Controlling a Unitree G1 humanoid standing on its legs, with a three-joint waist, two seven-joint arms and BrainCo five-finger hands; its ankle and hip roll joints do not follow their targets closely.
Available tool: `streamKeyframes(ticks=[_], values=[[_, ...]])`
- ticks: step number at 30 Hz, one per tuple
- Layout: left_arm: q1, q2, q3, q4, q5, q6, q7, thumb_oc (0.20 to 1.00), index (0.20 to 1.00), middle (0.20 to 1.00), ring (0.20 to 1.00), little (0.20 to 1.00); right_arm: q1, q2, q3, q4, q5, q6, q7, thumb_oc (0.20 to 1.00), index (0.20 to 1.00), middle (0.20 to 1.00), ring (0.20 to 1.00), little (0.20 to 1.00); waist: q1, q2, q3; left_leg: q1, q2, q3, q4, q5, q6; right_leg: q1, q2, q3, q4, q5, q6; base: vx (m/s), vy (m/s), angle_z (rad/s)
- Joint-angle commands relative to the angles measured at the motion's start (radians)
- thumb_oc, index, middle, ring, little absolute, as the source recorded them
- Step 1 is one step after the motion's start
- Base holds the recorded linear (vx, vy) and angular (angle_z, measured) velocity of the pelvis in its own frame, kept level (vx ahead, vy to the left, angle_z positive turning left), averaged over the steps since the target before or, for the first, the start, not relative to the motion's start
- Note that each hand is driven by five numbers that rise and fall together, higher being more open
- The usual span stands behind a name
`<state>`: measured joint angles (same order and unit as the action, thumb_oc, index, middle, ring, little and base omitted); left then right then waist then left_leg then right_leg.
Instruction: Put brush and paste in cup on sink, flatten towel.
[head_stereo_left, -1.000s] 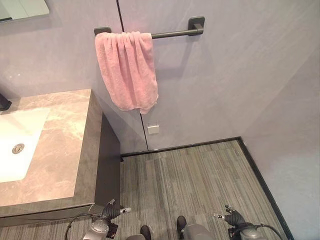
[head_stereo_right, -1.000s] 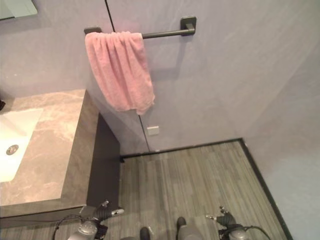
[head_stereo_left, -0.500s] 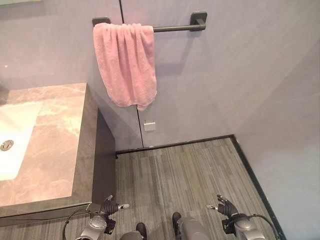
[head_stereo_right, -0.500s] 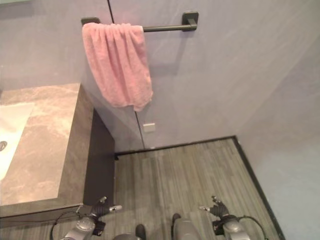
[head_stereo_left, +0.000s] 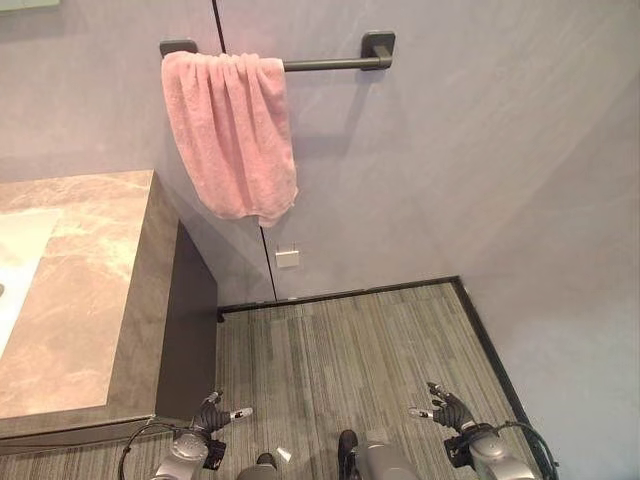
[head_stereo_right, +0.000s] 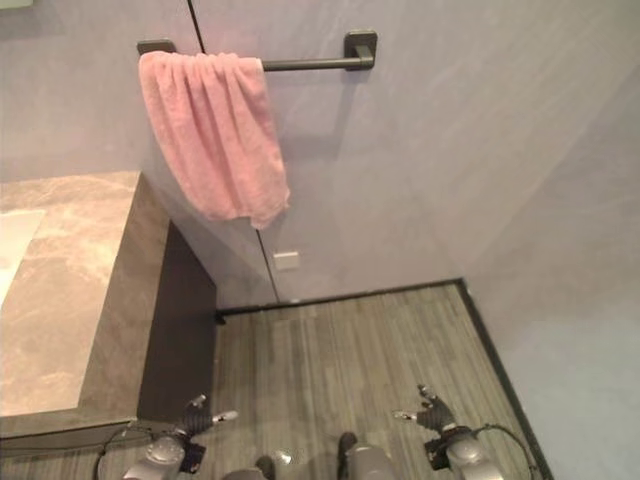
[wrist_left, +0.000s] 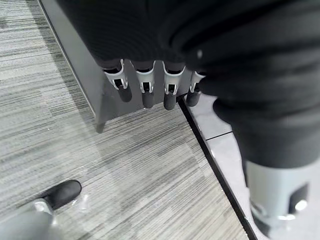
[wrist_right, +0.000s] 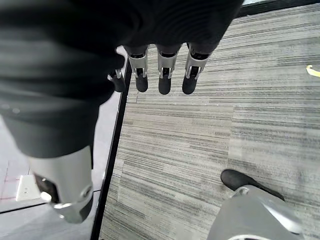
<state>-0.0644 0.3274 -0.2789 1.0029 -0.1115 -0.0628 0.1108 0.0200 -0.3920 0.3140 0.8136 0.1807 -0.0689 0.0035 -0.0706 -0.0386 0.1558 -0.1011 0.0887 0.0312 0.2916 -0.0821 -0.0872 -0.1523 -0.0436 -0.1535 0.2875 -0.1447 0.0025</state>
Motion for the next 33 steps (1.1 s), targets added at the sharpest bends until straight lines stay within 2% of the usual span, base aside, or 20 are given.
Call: streamKeyframes(ticks=[1, 3, 4, 5, 6, 7, 9, 10, 11, 13, 16, 17, 20, 22, 23, 24, 26, 27, 30, 33], values=[[-0.022, 0.007, 0.030, -0.025, -0.023, -0.034, 0.033, 1.000, 1.000, 1.000, 1.000, 1.000, 0.031, -0.023, -0.019, -0.036, -0.007, -0.034, -0.011, 1.000, 1.000, 1.000, 1.000, 1.000, -0.015, -0.033, -0.001, -0.071, -0.004, 0.071, 0.083, 0.111, 0.018, 0.113, -0.012, 0.045, -0.153, 0.088, 0.040, 0.14, 0.018, 0.32], [-0.014, 0.005, 0.033, -0.032, -0.023, -0.040, 0.035, 1.000, 1.000, 1.000, 1.000, 1.000, 0.031, -0.027, -0.021, -0.029, -0.016, -0.032, -0.019, 1.000, 1.000, 1.000, 1.000, 1.000, -0.010, -0.016, -0.006, -0.103, 0.013, 0.127, -0.077, 0.117, 0.027, 0.141, -0.016, 0.040, -0.182, 0.077, 0.057, 0.22, 0.080, 0.30], [-0.008, 0.001, 0.032, -0.040, -0.021, -0.041, 0.039, 1.000, 1.000, 1.000, 1.000, 1.000, 0.027, -0.029, -0.018, -0.031, -0.018, -0.034, -0.022, 1.000, 1.000, 1.000, 1.000, 1.000, 0.002, 0.002, -0.002, -0.140, 0.010, 0.126, -0.148, 0.171, 0.020, 0.158, -0.007, 0.051, -0.191, 0.069, 0.061, 0.28, 0.123, 0.36], [-0.007, 0.000, 0.029, -0.041, -0.021, -0.041, 0.042, 1.000, 1.000, 1.000, 1.000, 1.000, 0.025, -0.028, -0.013, -0.029, -0.024, -0.035, -0.024, 1.000, 1.000, 1.000, 1.000, 1.000, 0.011, 0.009, 0.001, -0.162, 0.005, 0.108, -0.185, 0.201, 0.015, 0.171, 0.000, 0.063, -0.193, 0.061, 0.062, 0.19, 0.084, 0.31], [-0.007, 0.000, 0.029, -0.041, -0.021, -0.041, 0.042, 1.000, 1.000, 1.000, 1.000, 1.000, 0.025, -0.028, -0.013, -0.029, -0.024, -0.035, -0.024, 1.000, 1.000, 1.000, 1.000, 1.000, 0.011, 0.009, 0.001, -0.161, 0.005, 0.108, -0.185, 0.201, 0.015, 0.171, -0.001, 0.063, -0.193, 0.061, 0.062, 0.32, 0.110, 0.08], [-0.006, 0.002, 0.026, -0.049, -0.018, -0.040, 0.048, 1.000, 1.000, 1.000, 1.000, 1.000, 0.013, -0.027, 0.000, -0.028, -0.040, -0.033, -0.031, 1.000, 1.000, 1.000, 1.000, 1.000, 0.028, 0.020, 0.004, -0.221, 0.021, 0.096, -0.248, 0.251, 0.002, 0.206, 0.007, 0.085, -0.189, 0.028, 0.066, 0.24, 0.079, -0.10], [-0.003, 0.006, 0.024, -0.054, -0.015, -0.037, 0.047, 1.000, 1.000, 1.000, 1.000, 1.000, 0.010, -0.026, 0.006, -0.028, -0.050, -0.030, -0.025, 1.000, 1.000, 1.000, 1.000, 1.000, 0.033, 0.021, 0.002, -0.218, 0.028, 0.089, -0.229, 0.267, 0.000, 0.217, 0.004, 0.093, -0.179, 0.018, 0.069, 0.33, 0.136, -0.23], [0.014, 0.018, 0.021, -0.096, -0.004, -0.032, 0.047, 1.000, 1.000, 1.000, 1.000, 1.000, 0.000, -0.025, 0.025, -0.042, -0.066, -0.022, -0.013, 1.000, 1.000, 1.000, 1.000, 1.000, 0.045, 0.017, -0.013, -0.194, 0.005, 0.041, -0.203, 0.238, 0.021, 0.225, -0.007, 0.114, -0.162, 0.002, 0.084, 0.32, 0.154, -0.40], [0.015, 0.018, 0.021, -0.097, -0.003, -0.032, 0.047, 1.000, 1.000, 1.000, 1.000, 1.000, 0.000, -0.025, 0.025, -0.042, -0.066, -0.022, -0.013, 1.000, 1.000, 1.000, 1.000, 1.000, 0.045, 0.016, -0.014, -0.194, 0.004, 0.042, -0.202, 0.237, 0.021, 0.226, -0.008, 0.114, -0.161, 0.001, 0.084, 0.32, 0.187, -0.74], [0.044, 0.034, 0.007, -0.221, -0.003, -0.031, 0.018, 1.000, 1.000, 1.000, 1.000, 1.000, 0.018, -0.021, -0.003, -0.065, -0.056, -0.019, -0.011, 1.000, 1.000, 1.000, 1.000, 1.000, 0.045, 0.003, -0.025, -0.222, -0.043, 0.058, -0.115, 0.185, 0.044, 0.242, -0.056, 0.120, -0.144, 0.004, 0.115, 0.35, 0.250, -0.76], [0.057, 0.053, -0.013, -0.312, 0.008, -0.036, 0.000, 1.000, 1.000, 1.000, 1.000, 1.000, 0.011, 0.000, -0.032, -0.051, -0.034, -0.015, -0.019, 1.000, 1.000, 1.000, 1.000, 1.000, 0.051, -0.005, -0.038, -0.214, -0.080, 0.088, -0.086, 0.126, 0.075, 0.212, -0.102, 0.141, -0.098, 0.088, 0.146, 0.32, 0.290, -0.36], [0.066, 0.060, -0.018, -0.351, 0.003, -0.033, -0.009, 1.000, 1.000, 1.000, 1.000, 1.000, 0.000, 0.011, -0.028, -0.050, -0.033, -0.015, -0.018, 1.000, 1.000, 1.000, 1.000, 1.000, 0.056, -0.001, -0.034, -0.187, -0.099, 0.096, -0.091, 0.098, 0.100, 0.163, -0.127, 0.145, 0.024, 0.156, 0.146, 0.29, 0.328, -0.15], [0.067, 0.079, -0.026, -0.369, 0.029, -0.028, -0.018, 1.000, 1.000, 1.000, 1.000, 1.000, -0.023, 0.019, -0.003, -0.078, -0.042, -0.014, -0.012, 1.000, 1.000, 1.000, 1.000, 1.000, 0.050, 0.016, -0.009, -0.119, -0.097, 0.106, -0.143, 0.086, 0.124, 0.070, -0.128, 0.103, 0.184, 0.240, 0.138, 0.18, 0.267, -0.15], [0.067, 0.083, -0.033, -0.370, 0.056, -0.026, -0.021, 1.000, 1.000, 1.000, 1.000, 1.000, -0.025, 0.024, 0.004, -0.082, -0.047, -0.015, -0.009, 1.000, 1.000, 1.000, 1.000, 1.000, 0.048, 0.019, 0.000, -0.094, -0.098, 0.114, -0.157, 0.080, 0.128, 0.057, -0.131, 0.075, 0.215, 0.239, 0.140, 0.12, 0.125, -0.10], [0.068, 0.087, -0.038, -0.373, 0.070, -0.022, -0.028, 1.000, 1.000, 1.000, 1.000, 1.000, -0.022, 0.024, 0.009, -0.092, -0.048, -0.015, -0.005, 1.000, 1.000, 1.000, 1.000, 1.000, 0.035, 0.020, 0.006, -0.071, -0.105, 0.096, -0.172, 0.078, 0.131, 0.026, -0.085, 0.105, 0.235, 0.222, 0.136, 0.12, 0.072, -0.02], [0.063, 0.087, -0.043, -0.360, 0.083, -0.024, -0.028, 1.000, 1.000, 1.000, 1.000, 1.000, -0.019, 0.026, 0.013, -0.095, -0.046, -0.019, 0.000, 1.000, 1.000, 1.000, 1.000, 1.000, 0.025, 0.023, 0.011, -0.052, -0.107, 0.088, -0.185, 0.077, 0.131, -0.014, -0.058, 0.106, 0.232, 0.202, 0.133, 0.17, 0.099, 0.04], [0.058, 0.087, -0.043, -0.336, 0.094, -0.025, -0.024, 1.000, 1.000, 1.000, 1.000, 1.000, -0.018, 0.027, 0.016, -0.097, -0.041, -0.020, 0.002, 1.000, 1.000, 1.000, 1.000, 1.000, 0.026, 0.023, 0.016, -0.020, -0.099, 0.101, -0.206, 0.073, 0.125, -0.047, -0.108, 0.025, 0.152, 0.197, 0.132, 0.18, 0.025, 0.01], [0.061, 0.087, -0.046, -0.331, 0.094, -0.026, -0.024, 1.000, 1.000, 1.000, 1.000, 1.000, -0.013, 0.025, 0.016, -0.105, -0.041, -0.020, 0.003, 1.000, 1.000, 1.000, 1.000, 1.000, 0.018, 0.023, 0.020, -0.002, -0.097, 0.091, -0.213, 0.069, 0.120, -0.040, -0.110, 0.021, 0.104, 0.194, 0.135, 0.21, -0.057, 0.02], [0.059, 0.075, -0.055, -0.316, 0.095, -0.034, -0.021, 1.000, 1.000, 1.000, 1.000, 1.000, -0.006, 0.022, 0.005, -0.091, -0.029, -0.020, -0.007, 1.000, 1.000, 1.000, 1.000, 1.000, -0.009, 0.007, 0.023, 0.046, -0.115, 0.055, -0.207, 0.041, 0.104, -0.083, -0.085, 0.137, -0.080, 0.238, 0.159, 0.26, -0.112, 0.28], [0.057, 0.072, -0.058, -0.310, 0.099, -0.034, -0.011, 1.000, 1.000, 1.000, 1.000, 1.000, -0.002, 0.011, 0.000, -0.091, -0.033, -0.017, -0.010, 1.000, 1.000, 1.000, 1.000, 1.000, -0.016, 0.001, 0.030, 0.073, -0.117, 0.036, -0.191, 0.013, 0.096, -0.088, -0.097, 0.150, -0.163, 0.261, 0.172, 0.15, -0.107, 0.27]])
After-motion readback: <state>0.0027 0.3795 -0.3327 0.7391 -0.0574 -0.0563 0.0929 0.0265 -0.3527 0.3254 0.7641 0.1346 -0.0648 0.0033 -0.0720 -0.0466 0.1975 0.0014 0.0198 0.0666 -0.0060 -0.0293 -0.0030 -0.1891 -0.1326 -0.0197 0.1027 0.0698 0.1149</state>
